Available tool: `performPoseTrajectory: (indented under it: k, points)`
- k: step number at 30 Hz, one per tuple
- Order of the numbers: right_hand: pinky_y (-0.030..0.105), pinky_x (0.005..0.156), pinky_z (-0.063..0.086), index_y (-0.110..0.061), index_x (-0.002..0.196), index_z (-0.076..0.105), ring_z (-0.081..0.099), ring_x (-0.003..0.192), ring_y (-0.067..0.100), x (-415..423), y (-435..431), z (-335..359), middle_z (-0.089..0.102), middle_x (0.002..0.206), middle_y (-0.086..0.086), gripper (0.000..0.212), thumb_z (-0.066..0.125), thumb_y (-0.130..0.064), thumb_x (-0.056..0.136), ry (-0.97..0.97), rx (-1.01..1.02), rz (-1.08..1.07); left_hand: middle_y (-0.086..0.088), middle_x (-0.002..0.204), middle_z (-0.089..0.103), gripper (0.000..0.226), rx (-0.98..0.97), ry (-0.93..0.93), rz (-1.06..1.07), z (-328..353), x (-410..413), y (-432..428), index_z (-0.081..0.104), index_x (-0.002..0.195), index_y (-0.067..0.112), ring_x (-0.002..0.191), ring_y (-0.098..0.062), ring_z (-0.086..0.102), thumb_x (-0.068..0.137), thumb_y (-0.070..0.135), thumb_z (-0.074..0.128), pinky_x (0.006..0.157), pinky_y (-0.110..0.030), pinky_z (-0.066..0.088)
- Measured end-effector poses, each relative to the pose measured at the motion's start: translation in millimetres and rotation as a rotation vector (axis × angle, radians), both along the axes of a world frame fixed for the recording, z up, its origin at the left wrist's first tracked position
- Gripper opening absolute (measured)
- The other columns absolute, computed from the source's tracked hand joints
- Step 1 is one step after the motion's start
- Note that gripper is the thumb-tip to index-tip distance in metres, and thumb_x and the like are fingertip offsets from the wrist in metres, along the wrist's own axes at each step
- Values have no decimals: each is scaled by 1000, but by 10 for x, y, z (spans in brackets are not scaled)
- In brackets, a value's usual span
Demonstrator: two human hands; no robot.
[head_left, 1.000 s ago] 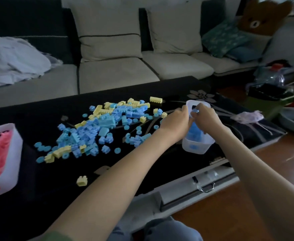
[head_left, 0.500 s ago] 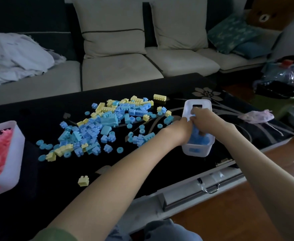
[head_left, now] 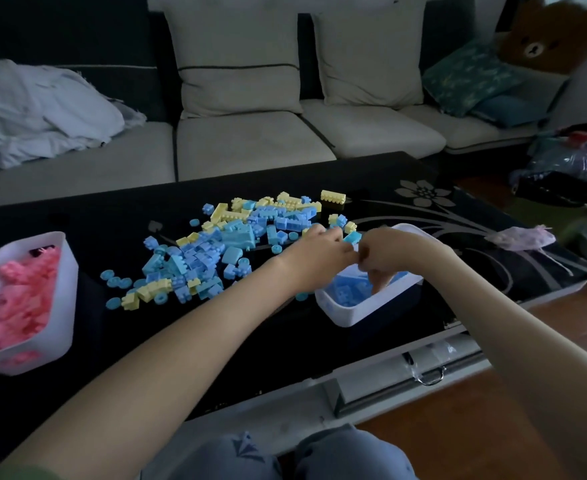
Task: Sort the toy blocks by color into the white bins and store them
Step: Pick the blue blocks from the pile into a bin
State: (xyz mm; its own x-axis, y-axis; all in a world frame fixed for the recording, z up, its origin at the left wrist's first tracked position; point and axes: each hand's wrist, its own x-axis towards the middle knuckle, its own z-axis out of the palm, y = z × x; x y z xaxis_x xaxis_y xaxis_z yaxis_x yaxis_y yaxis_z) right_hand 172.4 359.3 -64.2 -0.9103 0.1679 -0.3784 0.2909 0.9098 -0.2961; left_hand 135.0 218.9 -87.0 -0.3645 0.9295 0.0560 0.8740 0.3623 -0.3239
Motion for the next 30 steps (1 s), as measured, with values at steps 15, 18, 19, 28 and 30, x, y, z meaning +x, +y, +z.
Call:
performPoseTrajectory:
  k: [15,18,19,28,30]
  points:
    - [35,76,57,-11,94,53,68,77,19,49,380,-238,65,89,4,16,39,-18,95,117,152,-345,-12,150,31,64,326,-882,257,-90,200,283,10,150,20,128,-25,43,98,10,46,96,-34,39]
    - [35,57,53,-6,100,49,66,80,32,116,278,-149,59,90,11,13,42,-15,95,295,133,-282,-12,139,45,68,513,-833,222,-47,158,141,19,146,25,120,-21,52,91,-9,42,95,-39,47]
    - [34,58,48,-4,105,48,63,84,33,105,214,-119,58,93,13,17,43,-16,95,363,174,-232,-12,141,43,75,551,-812,248,-39,124,69,16,147,27,122,-22,50,88,-11,43,97,-41,46]
    - [34,84,44,-17,124,44,51,105,23,-353,-1022,-176,49,119,4,37,58,-20,90,308,-5,457,-16,134,37,67,544,-593,705,-292,-233,-1238,21,143,14,121,-31,40,85,-8,46,94,-40,42]
    - [34,87,44,-20,127,42,49,106,21,-391,-1298,-289,47,121,4,41,60,-26,90,222,-40,547,-17,127,42,51,570,-533,795,-328,-273,-1566,31,135,9,114,-30,44,88,-5,44,88,-38,43]
